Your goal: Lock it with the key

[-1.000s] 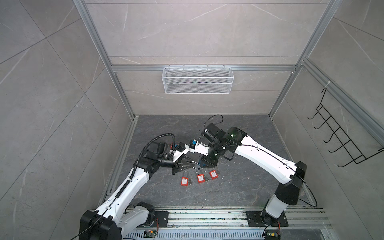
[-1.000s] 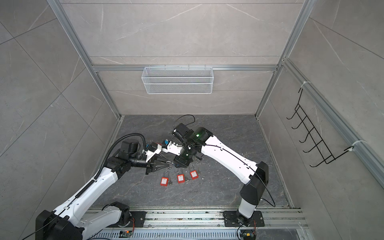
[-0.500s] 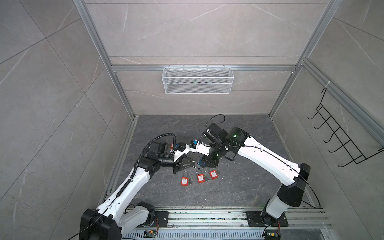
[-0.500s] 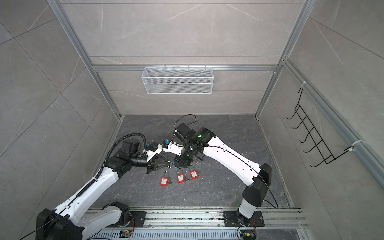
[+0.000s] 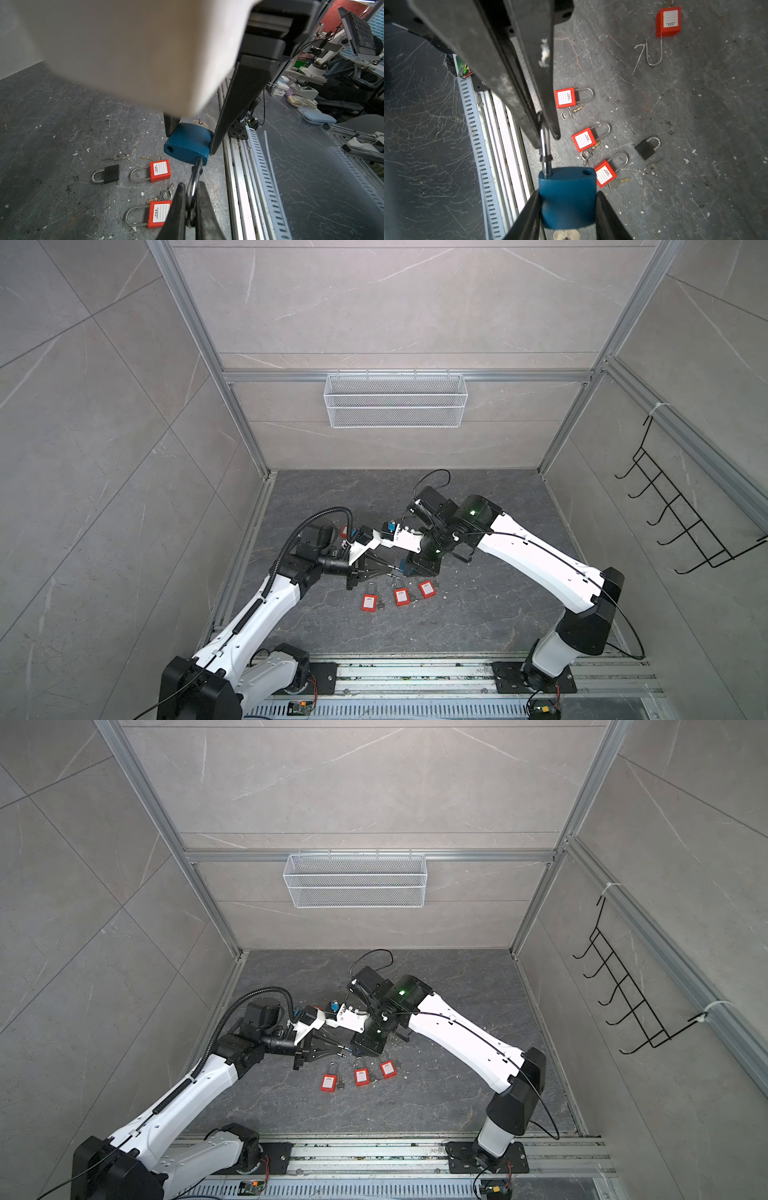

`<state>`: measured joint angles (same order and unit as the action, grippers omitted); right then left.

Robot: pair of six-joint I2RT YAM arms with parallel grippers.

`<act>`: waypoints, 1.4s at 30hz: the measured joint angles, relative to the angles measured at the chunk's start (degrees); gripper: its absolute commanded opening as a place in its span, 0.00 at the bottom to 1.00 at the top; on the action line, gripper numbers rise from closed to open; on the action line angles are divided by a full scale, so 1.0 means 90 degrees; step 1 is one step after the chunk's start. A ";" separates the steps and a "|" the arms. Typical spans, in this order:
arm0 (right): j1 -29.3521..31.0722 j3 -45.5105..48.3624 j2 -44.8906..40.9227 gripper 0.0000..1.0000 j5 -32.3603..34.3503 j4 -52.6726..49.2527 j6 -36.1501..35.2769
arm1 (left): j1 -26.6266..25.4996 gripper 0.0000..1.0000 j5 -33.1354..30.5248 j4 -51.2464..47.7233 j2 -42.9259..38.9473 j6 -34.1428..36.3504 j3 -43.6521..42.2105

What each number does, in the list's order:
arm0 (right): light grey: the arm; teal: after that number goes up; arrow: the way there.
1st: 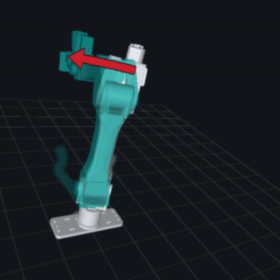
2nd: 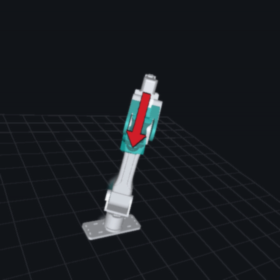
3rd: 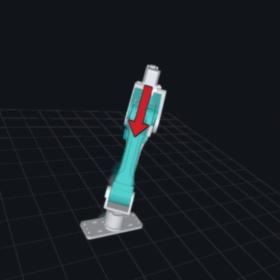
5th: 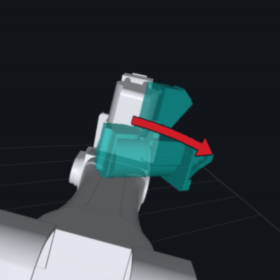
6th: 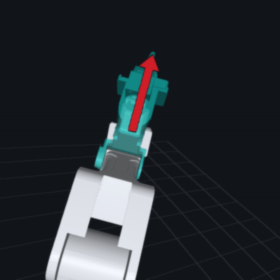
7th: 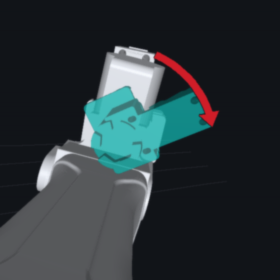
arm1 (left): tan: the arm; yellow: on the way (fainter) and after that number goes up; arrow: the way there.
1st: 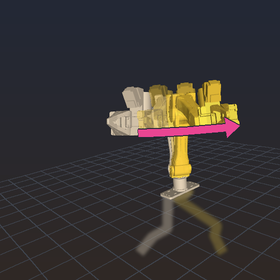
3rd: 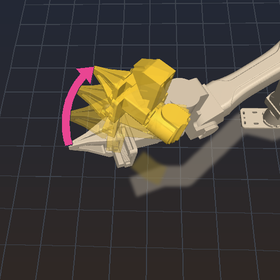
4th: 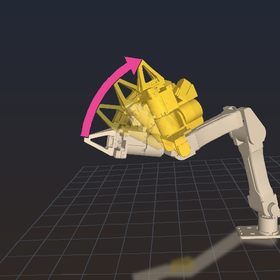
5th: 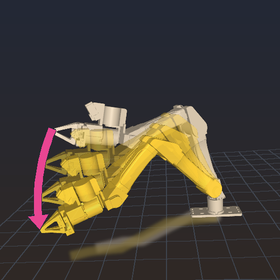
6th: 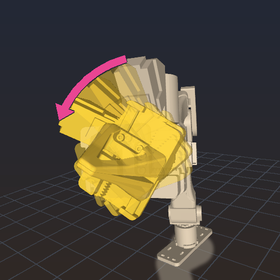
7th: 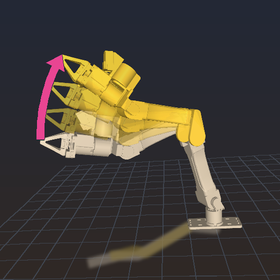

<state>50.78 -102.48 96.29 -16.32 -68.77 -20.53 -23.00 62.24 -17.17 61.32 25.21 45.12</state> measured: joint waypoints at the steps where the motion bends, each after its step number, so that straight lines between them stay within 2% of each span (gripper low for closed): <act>1: -0.0002 0.0000 0.0000 0.36 -0.0002 0.0000 -0.0015 | 0.0000 0.00 0.0002 0.0005 0.0000 0.0000 -0.0002; 2: -0.0002 0.0002 0.0000 0.44 -0.0002 0.0002 -0.0034 | 0.0000 0.00 0.0005 0.0024 -0.0005 -0.0007 -0.0012; 4: -0.0002 0.0066 -0.0034 0.52 0.0027 0.0087 -0.0066 | -0.0017 0.00 0.0044 0.0100 -0.0041 -0.0049 -0.0068; 9: -0.0036 0.0590 -0.0449 0.57 0.0187 0.0763 -0.0238 | -0.0141 0.00 -0.0044 0.0255 -0.0240 -0.0124 -0.0289; 14: -0.0051 0.1518 -0.1375 0.54 0.0187 0.1605 -0.0673 | -0.0267 0.00 -0.0151 0.0508 -0.0374 -0.0185 -0.0459; 19: -0.0061 0.2361 -0.2079 0.48 -0.0129 0.2152 -0.1008 | -0.0374 0.00 -0.0359 0.0896 -0.0622 -0.0287 -0.0571; 26: -0.0061 0.2703 -0.2103 0.45 -0.0415 0.2344 -0.1137 | -0.0493 0.00 -0.0508 0.1190 -0.0826 -0.0364 -0.0636; 30: -0.0061 0.2771 -0.2086 0.32 -0.0529 0.2341 -0.1214 | -0.0583 0.00 -0.0576 0.1285 -0.0899 -0.0423 -0.0644; 42: -0.0063 0.2793 -0.2035 0.30 -0.0663 0.2441 -0.1270 | -0.0636 0.00 -0.0597 0.1401 -0.0991 -0.0571 -0.0644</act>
<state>50.22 -77.34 77.97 -22.28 -46.81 -31.97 -28.73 56.86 -4.56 52.40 20.08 39.33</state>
